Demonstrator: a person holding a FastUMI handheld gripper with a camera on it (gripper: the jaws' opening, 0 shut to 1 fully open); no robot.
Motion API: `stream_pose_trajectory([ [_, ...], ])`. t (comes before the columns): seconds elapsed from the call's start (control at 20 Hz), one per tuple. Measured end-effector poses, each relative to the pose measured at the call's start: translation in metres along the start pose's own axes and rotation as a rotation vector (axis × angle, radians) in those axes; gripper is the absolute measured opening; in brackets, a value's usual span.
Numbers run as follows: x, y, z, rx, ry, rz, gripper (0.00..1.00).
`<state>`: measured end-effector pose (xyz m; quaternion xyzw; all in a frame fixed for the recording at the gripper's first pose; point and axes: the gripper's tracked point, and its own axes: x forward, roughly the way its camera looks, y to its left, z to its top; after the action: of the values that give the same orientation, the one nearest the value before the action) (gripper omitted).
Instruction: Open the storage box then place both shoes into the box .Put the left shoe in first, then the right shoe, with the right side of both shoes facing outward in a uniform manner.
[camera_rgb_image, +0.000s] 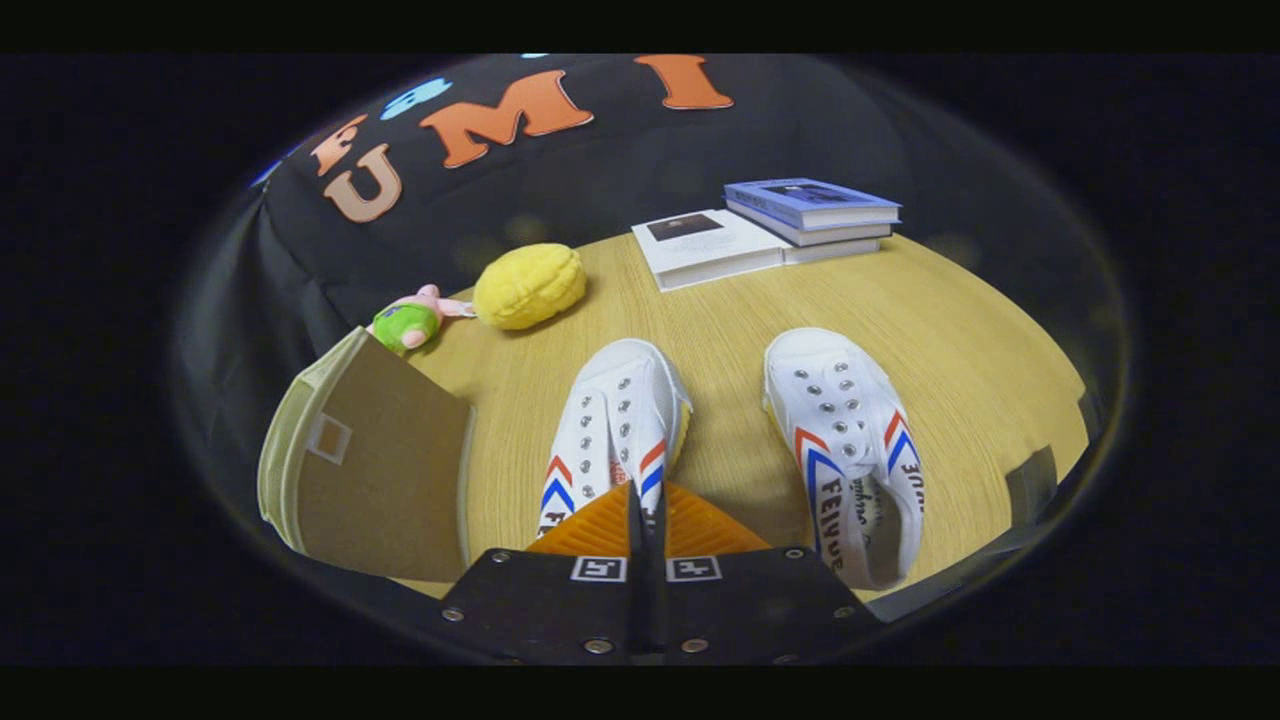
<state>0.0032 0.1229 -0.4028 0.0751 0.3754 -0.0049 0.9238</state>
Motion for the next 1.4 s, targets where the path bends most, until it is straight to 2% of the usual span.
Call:
stream_pose_trajectory([
  [0.35, -0.047, 0.054, 0.058, -0.001, -0.084, 0.070, 0.00],
  [0.55, -0.072, 0.113, 0.098, 0.005, -0.151, 0.138, 0.00],
  [0.7, -0.084, 0.172, 0.109, 0.005, -0.174, 0.227, 0.00],
  [0.85, -0.078, 0.221, 0.099, -0.049, -0.166, 0.282, 0.00],
  [1.05, -0.057, 0.272, 0.057, -0.082, -0.090, 0.319, 0.00],
  [1.4, -0.033, 0.298, -0.006, -0.098, 0.022, 0.298, 0.00],
])
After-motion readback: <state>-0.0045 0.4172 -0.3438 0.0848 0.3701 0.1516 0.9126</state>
